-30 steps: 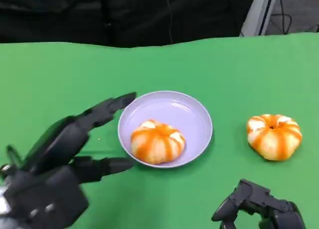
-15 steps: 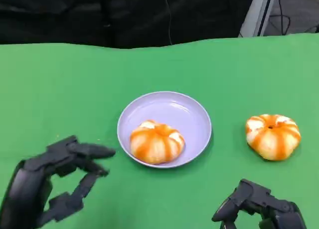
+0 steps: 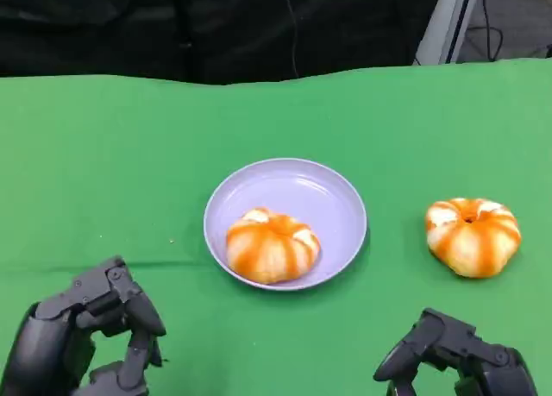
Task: Grasp the bread from the table and place it into the plate.
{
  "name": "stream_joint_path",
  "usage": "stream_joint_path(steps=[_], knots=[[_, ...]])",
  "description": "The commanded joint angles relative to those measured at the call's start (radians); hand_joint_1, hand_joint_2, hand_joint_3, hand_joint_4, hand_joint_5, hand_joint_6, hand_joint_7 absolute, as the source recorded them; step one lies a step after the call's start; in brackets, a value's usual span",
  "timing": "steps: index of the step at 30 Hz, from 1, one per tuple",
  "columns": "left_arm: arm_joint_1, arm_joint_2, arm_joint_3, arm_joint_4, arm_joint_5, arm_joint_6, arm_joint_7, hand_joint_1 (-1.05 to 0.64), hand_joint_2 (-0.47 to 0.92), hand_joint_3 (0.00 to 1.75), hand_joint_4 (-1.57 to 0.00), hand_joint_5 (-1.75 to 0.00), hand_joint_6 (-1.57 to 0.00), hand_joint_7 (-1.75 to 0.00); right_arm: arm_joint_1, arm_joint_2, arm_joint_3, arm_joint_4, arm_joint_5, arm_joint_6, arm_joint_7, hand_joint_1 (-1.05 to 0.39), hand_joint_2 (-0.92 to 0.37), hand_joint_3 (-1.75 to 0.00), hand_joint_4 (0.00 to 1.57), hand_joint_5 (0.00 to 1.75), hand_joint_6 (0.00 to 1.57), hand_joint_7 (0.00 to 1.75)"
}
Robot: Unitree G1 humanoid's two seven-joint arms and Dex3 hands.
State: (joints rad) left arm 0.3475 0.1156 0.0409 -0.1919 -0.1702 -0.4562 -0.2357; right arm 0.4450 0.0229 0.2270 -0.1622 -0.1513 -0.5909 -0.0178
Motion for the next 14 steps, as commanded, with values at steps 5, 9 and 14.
stream_joint_path(steps=[5, 9, 14], knots=[[0.008, -0.013, 0.007, 0.017, -0.010, -0.016, -0.003, 0.01, 0.53, 1.16, -0.91, -1.75, -0.76, -1.67, 0.012, -0.017, -0.008, -0.006, 0.022, -0.005, 0.013, 0.00, -0.39, -1.35, 0.76, 1.66, 0.81, 1.34], [0.009, -0.017, 0.006, 0.018, -0.007, -0.012, -0.004, 0.03, 0.53, 1.18, -0.92, -1.75, -0.77, -1.66, 0.011, -0.017, -0.013, 0.000, 0.019, -0.015, 0.014, 0.00, -0.38, -1.36, 0.77, 1.65, 0.81, 1.34], [0.006, -0.015, 0.005, 0.019, -0.013, -0.009, -0.012, 0.04, 0.49, 1.24, -0.94, -1.75, -0.79, -1.66, 0.009, -0.014, -0.013, 0.002, 0.026, -0.011, 0.018, 0.00, -0.37, -1.38, 0.77, 1.63, 0.82, 1.34]])
